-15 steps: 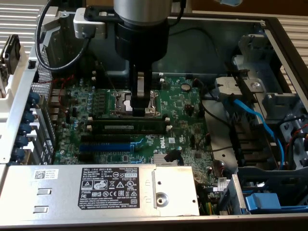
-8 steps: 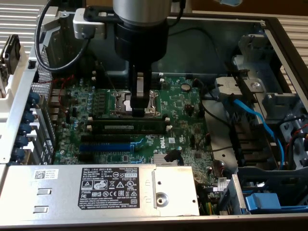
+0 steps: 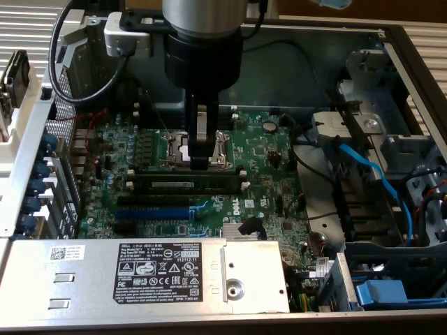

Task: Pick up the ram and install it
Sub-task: 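Press down the ram until it locks into place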

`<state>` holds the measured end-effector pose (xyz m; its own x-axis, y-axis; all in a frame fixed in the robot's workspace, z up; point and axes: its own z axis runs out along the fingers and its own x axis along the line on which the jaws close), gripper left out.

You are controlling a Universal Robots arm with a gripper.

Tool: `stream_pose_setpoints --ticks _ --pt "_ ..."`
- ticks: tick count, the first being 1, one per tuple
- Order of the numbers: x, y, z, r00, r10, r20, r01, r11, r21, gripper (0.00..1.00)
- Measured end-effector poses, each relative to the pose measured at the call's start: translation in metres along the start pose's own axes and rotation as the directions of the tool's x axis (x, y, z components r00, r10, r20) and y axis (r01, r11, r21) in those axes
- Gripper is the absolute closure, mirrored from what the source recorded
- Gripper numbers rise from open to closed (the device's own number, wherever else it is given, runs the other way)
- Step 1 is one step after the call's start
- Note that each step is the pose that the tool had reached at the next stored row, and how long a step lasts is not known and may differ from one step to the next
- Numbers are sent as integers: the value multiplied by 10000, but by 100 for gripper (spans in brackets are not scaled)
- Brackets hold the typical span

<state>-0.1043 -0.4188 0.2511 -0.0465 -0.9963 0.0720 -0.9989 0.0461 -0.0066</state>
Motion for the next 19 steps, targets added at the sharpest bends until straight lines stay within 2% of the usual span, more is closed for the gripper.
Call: stream_pose_setpoints --ticks 8,10,12,19 --pt "0 0 0 10000 0 0 0 10000 0 78" --pt "0 0 0 10000 0 0 0 10000 0 87" --pt "0 0 0 10000 0 0 0 10000 0 90" --pt "0 0 0 10000 0 0 0 10000 0 90"
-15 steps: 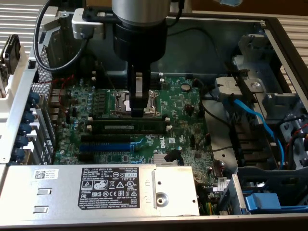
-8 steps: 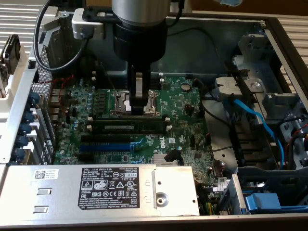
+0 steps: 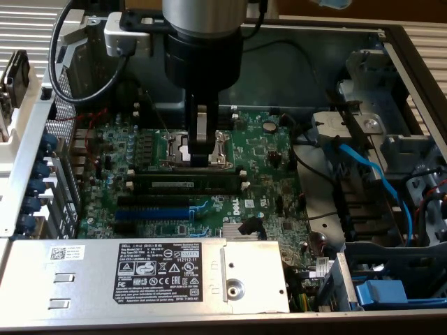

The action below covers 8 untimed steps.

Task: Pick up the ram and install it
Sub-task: 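Press down the ram until it locks into place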

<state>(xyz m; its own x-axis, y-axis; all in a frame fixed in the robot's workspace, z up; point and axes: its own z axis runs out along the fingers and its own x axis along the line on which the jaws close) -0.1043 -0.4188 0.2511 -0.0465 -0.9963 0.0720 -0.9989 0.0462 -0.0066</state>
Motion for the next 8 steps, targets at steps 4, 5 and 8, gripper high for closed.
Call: stream_pose_setpoints --ticks 4,5,8 --pt "0 12 1 10000 1 0 -1 10000 0 90" --pt "2 25 2 10000 0 -1 0 10000 0 90" --pt "1 50 4 10000 1 -1 -1 10000 0 90"
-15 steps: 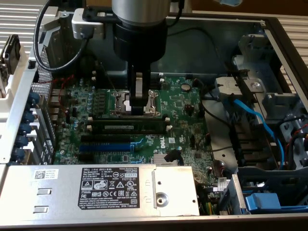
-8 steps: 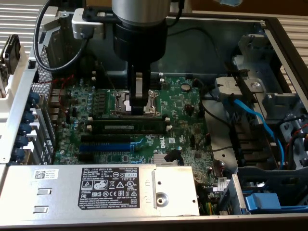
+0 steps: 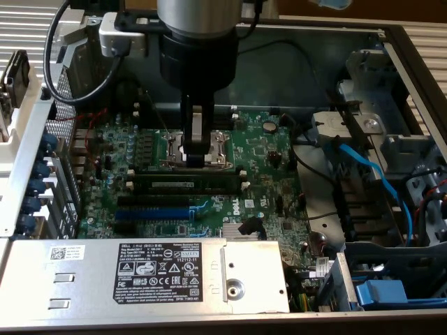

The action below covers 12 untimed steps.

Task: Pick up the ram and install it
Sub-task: 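Press down the ram until it locks into place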

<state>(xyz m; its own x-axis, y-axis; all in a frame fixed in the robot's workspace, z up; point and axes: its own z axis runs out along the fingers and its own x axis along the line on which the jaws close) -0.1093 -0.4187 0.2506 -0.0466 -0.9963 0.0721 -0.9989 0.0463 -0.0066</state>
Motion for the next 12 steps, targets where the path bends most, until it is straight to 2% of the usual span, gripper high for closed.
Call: stream_pose_setpoints --ticks 12 --pt "-27 2 75 10000 -56 2 56 10000 5 90"
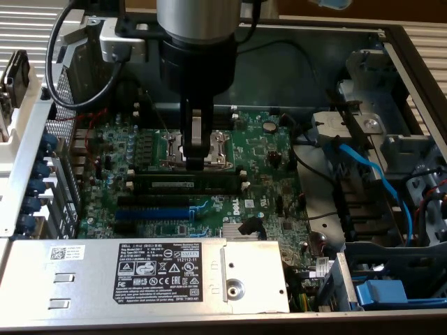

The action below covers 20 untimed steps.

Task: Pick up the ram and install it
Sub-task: 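Press down the ram until it locks into place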

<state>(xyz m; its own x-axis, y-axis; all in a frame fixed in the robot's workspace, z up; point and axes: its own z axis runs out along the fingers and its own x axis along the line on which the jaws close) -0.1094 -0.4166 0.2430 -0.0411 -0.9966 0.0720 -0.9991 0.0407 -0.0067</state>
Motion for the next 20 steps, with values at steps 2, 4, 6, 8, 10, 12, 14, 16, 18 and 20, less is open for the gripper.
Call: stream_pose_setpoints --ticks 2,4,6,8,10,12,14,16,18,20 --pt "0 0 9 10000 -5 -1 5 10000 0 90" --pt "-1 1 15 10000 -10 -2 10 10000 0 90" --pt "-2 1 26 10000 -12 -1 12 10000 1 90" --pt "-2 3 37 10000 -14 -2 14 10000 0 90" --pt "-2 7 39 10000 -15 -3 15 10000 -1 90" --pt "-2 7 45 10000 -22 0 22 10000 2 90" --pt "-2 7 48 10000 -28 -2 28 10000 1 90" --pt "-2 8 53 10000 -34 -2 34 10000 1 90" --pt "0 7 56 10000 -41 -1 41 10000 3 90" --pt "4 7 59 10000 -46 0 46 10000 3 90"
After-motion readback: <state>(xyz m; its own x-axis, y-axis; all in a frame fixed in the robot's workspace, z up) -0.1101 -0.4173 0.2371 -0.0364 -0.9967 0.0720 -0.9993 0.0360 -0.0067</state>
